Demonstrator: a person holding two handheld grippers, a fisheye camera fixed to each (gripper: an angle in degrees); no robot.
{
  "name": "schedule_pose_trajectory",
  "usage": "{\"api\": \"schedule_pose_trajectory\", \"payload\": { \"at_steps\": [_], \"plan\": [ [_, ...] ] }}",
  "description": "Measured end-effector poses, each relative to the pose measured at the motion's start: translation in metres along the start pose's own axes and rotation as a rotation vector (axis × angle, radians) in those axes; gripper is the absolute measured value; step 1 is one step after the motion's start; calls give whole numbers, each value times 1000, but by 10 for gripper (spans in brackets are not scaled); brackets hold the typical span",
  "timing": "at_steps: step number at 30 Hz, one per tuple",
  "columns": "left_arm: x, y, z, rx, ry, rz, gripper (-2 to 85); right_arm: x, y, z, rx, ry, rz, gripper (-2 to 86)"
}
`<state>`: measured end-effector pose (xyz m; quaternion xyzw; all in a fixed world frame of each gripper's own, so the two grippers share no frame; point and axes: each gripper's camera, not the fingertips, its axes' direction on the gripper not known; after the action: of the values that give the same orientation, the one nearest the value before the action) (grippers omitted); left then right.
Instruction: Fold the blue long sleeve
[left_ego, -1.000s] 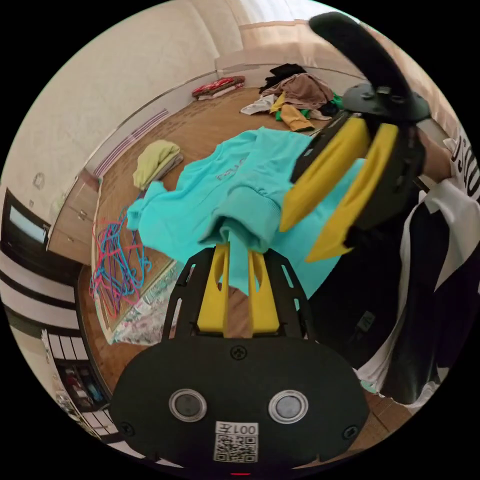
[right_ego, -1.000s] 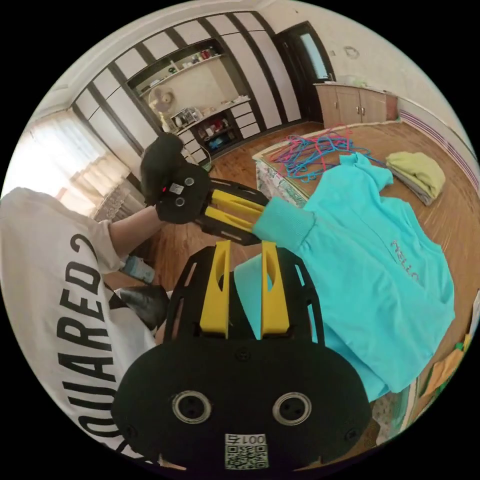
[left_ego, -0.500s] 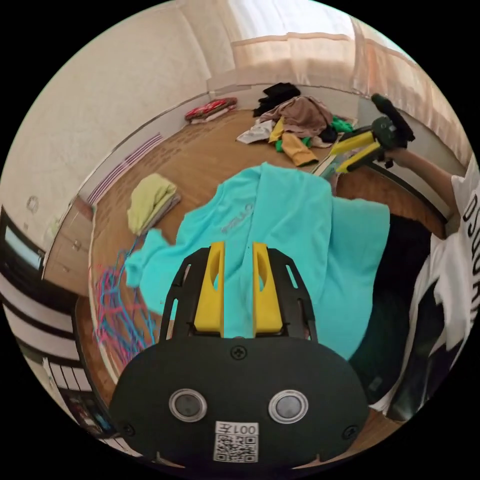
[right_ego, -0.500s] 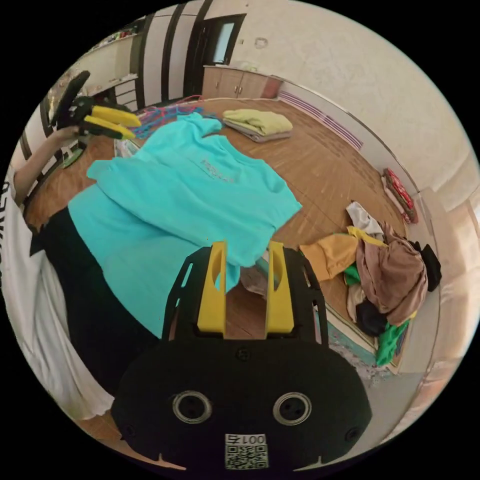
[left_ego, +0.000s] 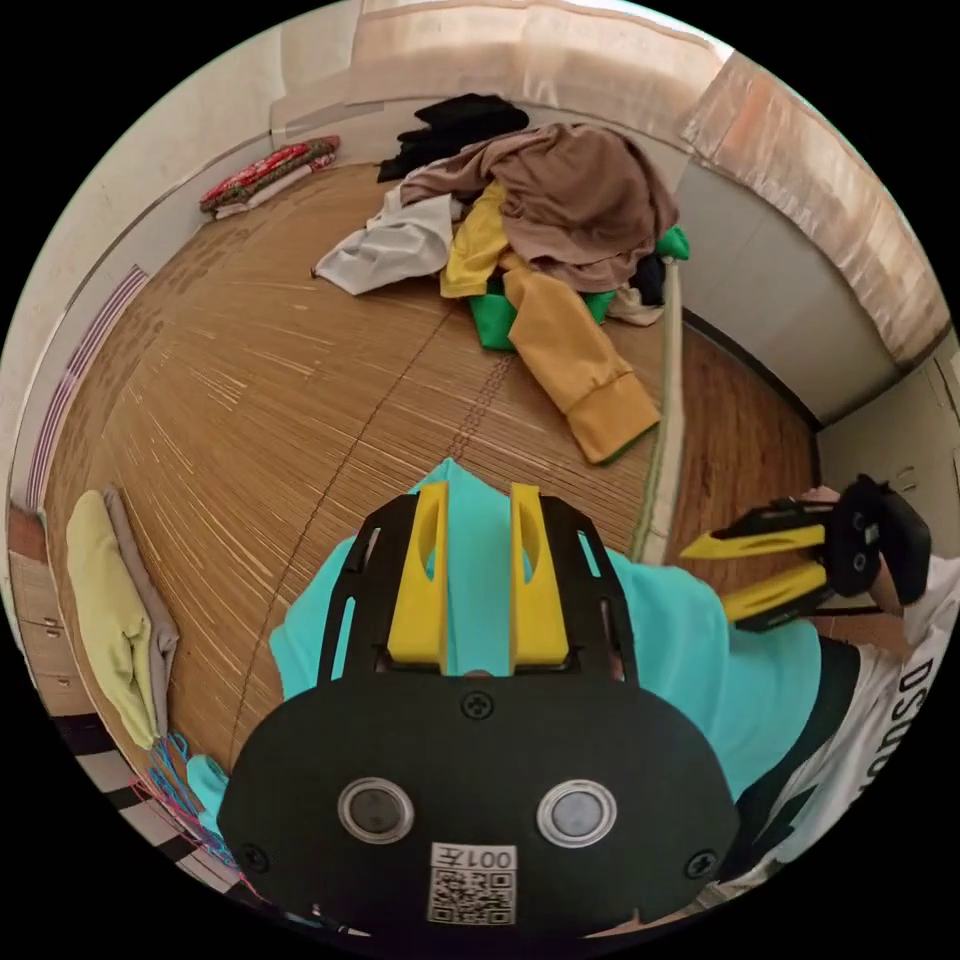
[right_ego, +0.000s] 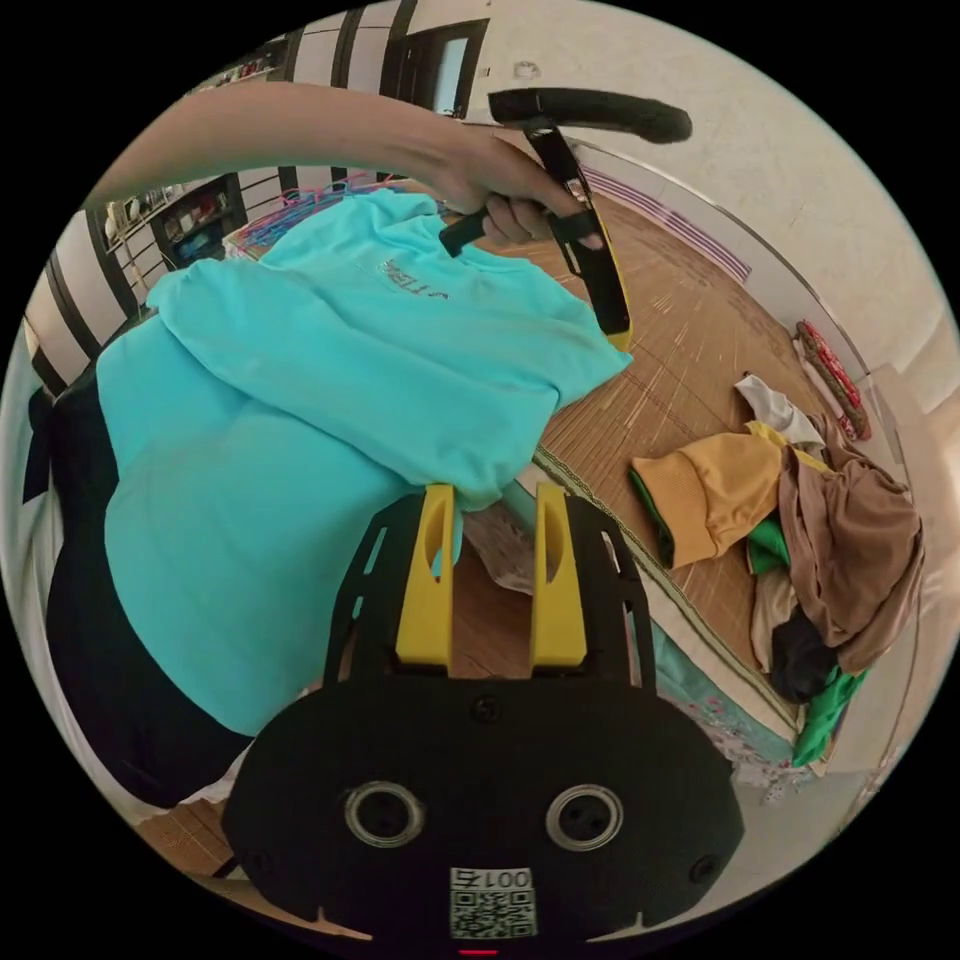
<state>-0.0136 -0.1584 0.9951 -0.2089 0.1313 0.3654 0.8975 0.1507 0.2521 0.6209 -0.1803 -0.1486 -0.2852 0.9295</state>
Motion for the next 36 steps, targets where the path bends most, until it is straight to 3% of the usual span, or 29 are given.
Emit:
{"api": "schedule_pose_trajectory", "payload": {
  "at_steps": [3, 9, 20, 27, 31, 36],
  "plan": [
    [-18, -14, 16, -64, 34, -41, 69, 15, 4, 4, 18, -53, -1, 82],
    [-49, -20, -8, -27, 96, -52, 27, 38, 20, -14, 100, -44, 37, 37],
    [-89, -2, -61, 169, 70, -178, -1, 71, 41, -37, 70, 90, 187, 26],
    [-96, -5, -64, 189, 60, -183, -1, 141, 74, -28, 52, -100, 355, 82],
    [-101, -11, -75, 213, 42, -189, -1, 188, 94, -11, 121, -405, 486, 116],
    [-109, -23, -84, 210, 14, -199, -2, 227, 113, 0, 255, -682, 556, 53]
  ]
}}
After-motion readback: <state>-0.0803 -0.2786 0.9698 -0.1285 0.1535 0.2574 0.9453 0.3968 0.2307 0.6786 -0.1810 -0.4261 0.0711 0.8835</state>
